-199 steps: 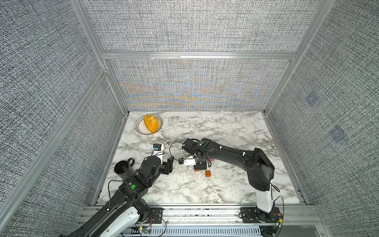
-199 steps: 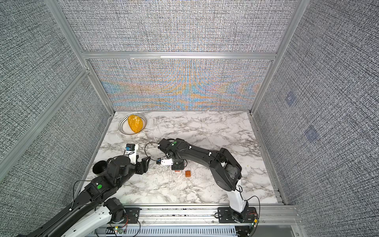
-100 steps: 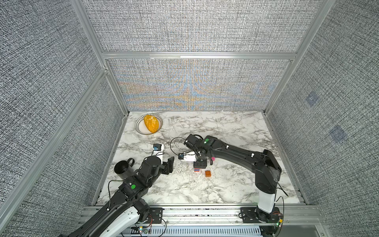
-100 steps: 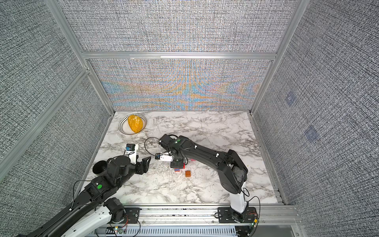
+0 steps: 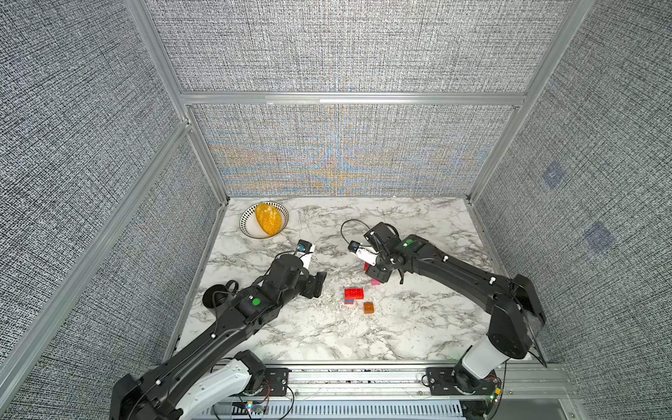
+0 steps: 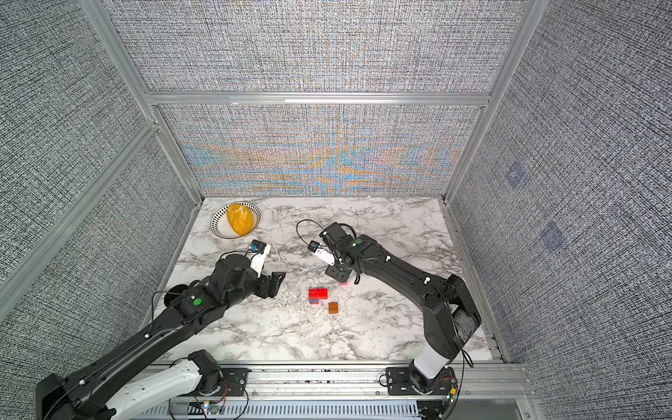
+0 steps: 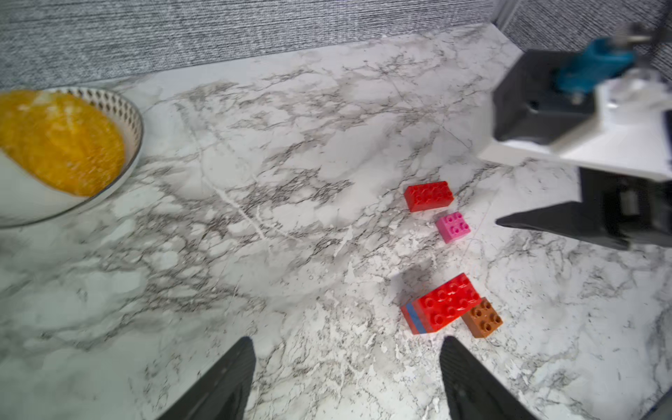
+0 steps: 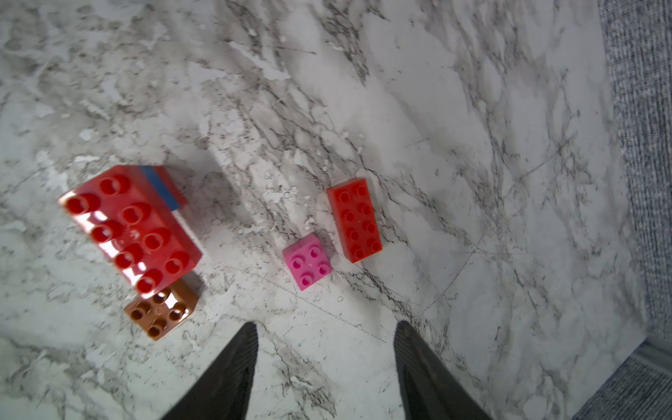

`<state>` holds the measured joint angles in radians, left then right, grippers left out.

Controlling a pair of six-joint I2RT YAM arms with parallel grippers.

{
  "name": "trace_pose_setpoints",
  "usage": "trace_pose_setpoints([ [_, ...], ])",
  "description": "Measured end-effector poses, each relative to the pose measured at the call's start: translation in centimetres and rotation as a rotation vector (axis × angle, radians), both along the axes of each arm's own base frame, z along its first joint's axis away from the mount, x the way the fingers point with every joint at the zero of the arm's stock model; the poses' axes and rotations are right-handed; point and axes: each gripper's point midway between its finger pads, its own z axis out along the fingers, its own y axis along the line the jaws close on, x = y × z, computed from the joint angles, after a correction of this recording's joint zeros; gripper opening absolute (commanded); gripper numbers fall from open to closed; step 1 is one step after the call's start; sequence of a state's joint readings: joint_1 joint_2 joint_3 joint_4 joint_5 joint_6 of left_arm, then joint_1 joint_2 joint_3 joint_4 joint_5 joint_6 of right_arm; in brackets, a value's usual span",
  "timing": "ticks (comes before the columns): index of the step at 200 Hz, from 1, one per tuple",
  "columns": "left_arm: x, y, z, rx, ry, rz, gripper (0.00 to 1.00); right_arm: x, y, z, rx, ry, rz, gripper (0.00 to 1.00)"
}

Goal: Assemble the letter p with lego
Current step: Adjust the lego brick at the center of the board.

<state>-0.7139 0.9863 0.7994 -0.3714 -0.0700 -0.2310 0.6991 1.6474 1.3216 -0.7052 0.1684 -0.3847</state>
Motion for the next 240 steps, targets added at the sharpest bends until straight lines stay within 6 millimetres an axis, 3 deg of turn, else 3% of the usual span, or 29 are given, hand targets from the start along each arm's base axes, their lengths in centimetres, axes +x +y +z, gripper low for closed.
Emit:
trace_pose_setpoints([
  [22,1.0,-3.5,1.5,0.034,0.033,-0.139,0.42,1.7,-1.5,-0.3,0.058,-0.007,-0.154,0.58],
  [28,1.5,-4.4,2.0,0.047,0.051,-0.169,0.30,2.0,-1.9,-0.4,0.073,-0.008,-0.191,0.57],
  [34,1.9,-5.3,2.5,0.056,0.066,-0.194,0.05,2.2,-2.4,-0.4,0.086,-0.008,-0.225,0.56],
  [37,2.2,-5.7,2.7,0.061,0.074,-0.204,0.01,2.3,-2.7,-0.4,0.095,-0.007,-0.244,0.56],
  [61,2.6,-8.1,1.8,0.102,0.201,-0.281,0.00,3.4,-5.4,0.9,0.177,-0.032,-0.384,0.54],
  [87,-1.0,-9.1,-1.5,0.090,0.389,-0.363,0.00,4.2,-8.3,3.2,0.281,-0.082,-0.507,0.54],
  [103,-2.9,-9.3,-2.6,0.036,0.470,-0.380,0.00,3.9,-8.7,4.0,0.325,-0.090,-0.516,0.55],
  [127,-4.1,-9.7,-3.7,-0.064,0.543,-0.362,0.00,3.8,-8.7,4.5,0.366,-0.091,-0.517,0.55],
  [185,-3.3,-11.1,-10.1,-0.085,0.727,-0.235,0.00,4.1,-9.5,4.4,0.390,-0.081,-0.553,0.55],
  [240,-2.3,-10.5,-10.5,-0.060,0.683,-0.171,0.00,4.1,-9.9,4.8,0.405,-0.086,-0.564,0.55],
])
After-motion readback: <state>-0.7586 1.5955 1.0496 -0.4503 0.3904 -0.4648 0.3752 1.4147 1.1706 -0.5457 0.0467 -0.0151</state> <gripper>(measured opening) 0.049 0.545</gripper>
